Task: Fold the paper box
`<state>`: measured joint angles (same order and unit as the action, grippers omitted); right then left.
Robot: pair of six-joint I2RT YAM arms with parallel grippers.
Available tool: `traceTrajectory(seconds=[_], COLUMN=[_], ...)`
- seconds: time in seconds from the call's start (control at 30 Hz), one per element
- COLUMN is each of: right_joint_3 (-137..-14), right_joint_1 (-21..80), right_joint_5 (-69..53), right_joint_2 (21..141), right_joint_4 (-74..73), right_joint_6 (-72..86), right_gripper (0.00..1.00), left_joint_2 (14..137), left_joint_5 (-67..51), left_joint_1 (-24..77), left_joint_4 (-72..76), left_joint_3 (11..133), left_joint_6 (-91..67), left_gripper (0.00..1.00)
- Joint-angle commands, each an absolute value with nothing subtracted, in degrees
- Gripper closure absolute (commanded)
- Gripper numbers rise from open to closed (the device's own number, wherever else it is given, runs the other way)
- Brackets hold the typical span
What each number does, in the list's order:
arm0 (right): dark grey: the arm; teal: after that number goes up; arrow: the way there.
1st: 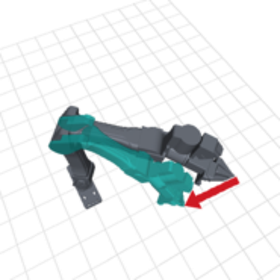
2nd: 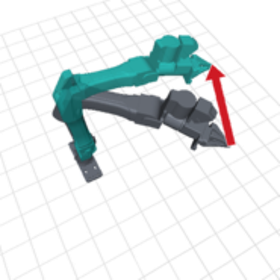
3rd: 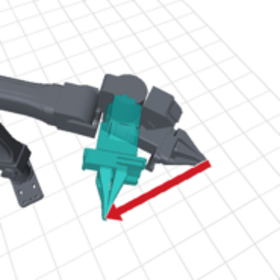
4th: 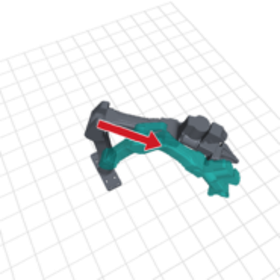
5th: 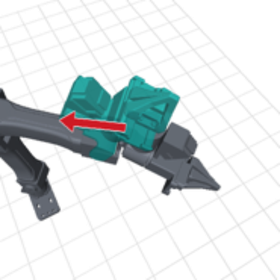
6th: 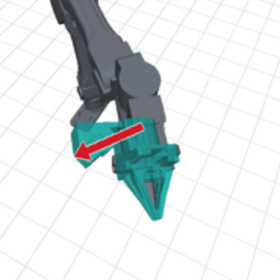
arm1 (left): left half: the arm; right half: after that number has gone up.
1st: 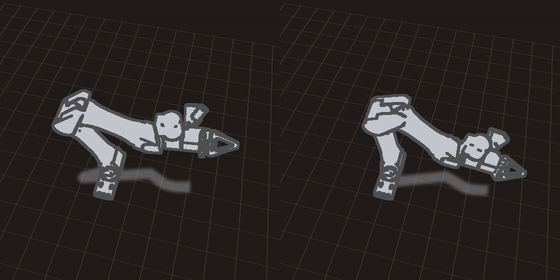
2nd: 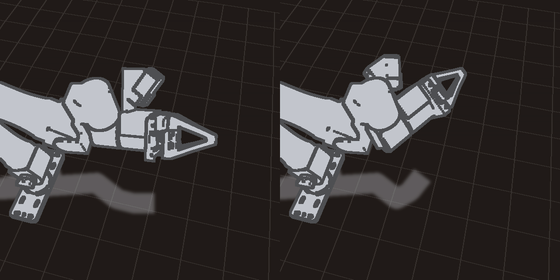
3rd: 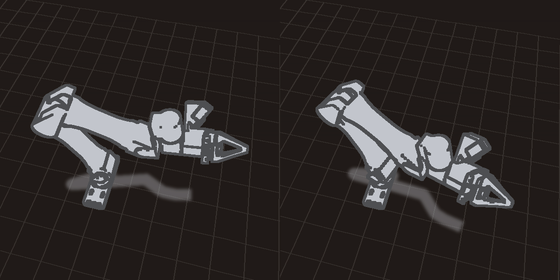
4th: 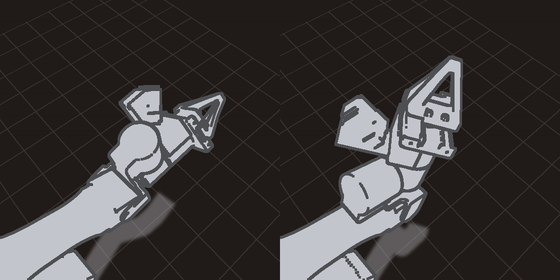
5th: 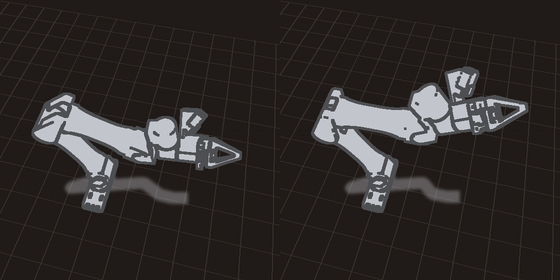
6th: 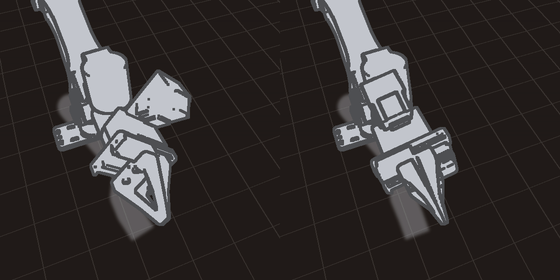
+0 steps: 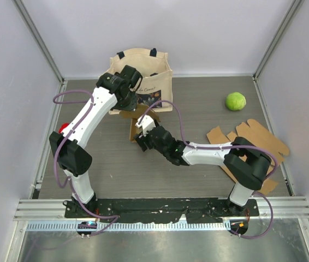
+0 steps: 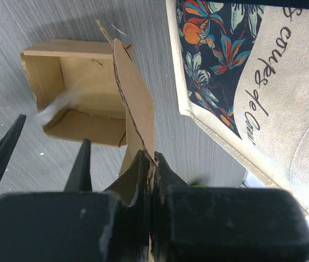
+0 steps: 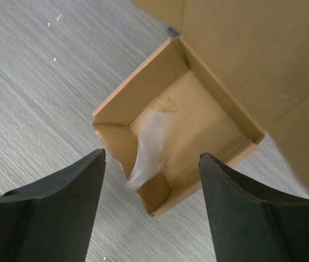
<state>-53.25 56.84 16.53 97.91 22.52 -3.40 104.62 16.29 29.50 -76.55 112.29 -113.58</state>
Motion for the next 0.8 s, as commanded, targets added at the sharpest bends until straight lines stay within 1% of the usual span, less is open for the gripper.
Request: traceTrajectory(seconds=[0.0, 0.07, 0.13, 0.17, 0.2, 0.23, 0.3, 0.37, 0.4, 0.5, 0.67, 0.77], right_joint_3=[-52.6, -49.2, -45.5, -41.6, -40.5, -39.9, -39.5, -41.6, -42.1, -44.4, -49.7, -53.5], right_joint_1=[56.4, 56.7, 56.7, 56.6, 56.5, 56.5, 53.3, 48.4, 45.9, 42.6, 40.6, 39.6], right_joint_5=[19.2, 21.3, 21.0, 21.3, 21.4, 21.4, 16.6, 6.7, 5.4, -0.7, -6.6, -11.9], right_joint_2=[91.1, 88.2, 81.6, 79.4, 75.3, 73.7, 71.0, 71.8, 72.3, 74.4, 79.1, 83.2], right_joint_4=[30.6, 29.2, 29.1, 29.6, 29.1, 26.6, 24.4, 21.2, 20.9, 21.5, 22.3, 21.6], right_joint_6=[-5.2, -3.6, -1.1, -0.2, -0.1, -0.2, -0.4, -0.7, -1.4, -5.4, -10.2, -10.8], right_gripper=[0.21, 0.2, 0.19, 0.19, 0.19, 0.19, 0.19, 0.21, 0.22, 0.22, 0.22, 0.26], left_joint_2=[102.7, 102.8, 102.9, 103.0, 103.1, 103.1, 103.1, 103.1, 103.1, 102.7, 101.6, 101.3], left_joint_5=[16.8, 16.9, 16.5, 16.3, 16.5, 16.5, 16.1, 15.6, 15.6, 15.7, 15.6, 15.5], left_joint_1=[29.1, 29.1, 29.1, 29.1, 29.1, 29.1, 29.1, 29.1, 29.1, 29.0, 29.0, 29.0], left_joint_4=[-91.8, -91.6, -91.2, -91.1, -91.1, -91.2, -90.9, -90.5, -90.5, -90.6, -90.5, -90.4], left_joint_3=[113.4, 113.2, 113.1, 113.1, 113.0, 112.9, 112.5, 112.0, 111.9, 111.2, 110.7, 110.7], left_joint_6=[-123.6, -123.4, -123.1, -122.7, -122.6, -122.7, -122.3, -121.8, -121.8, -121.8, -122.2, -122.1], left_gripper=[1.0, 1.0, 0.98, 0.97, 0.97, 0.96, 0.96, 0.95, 0.94, 0.9, 0.86, 0.85])
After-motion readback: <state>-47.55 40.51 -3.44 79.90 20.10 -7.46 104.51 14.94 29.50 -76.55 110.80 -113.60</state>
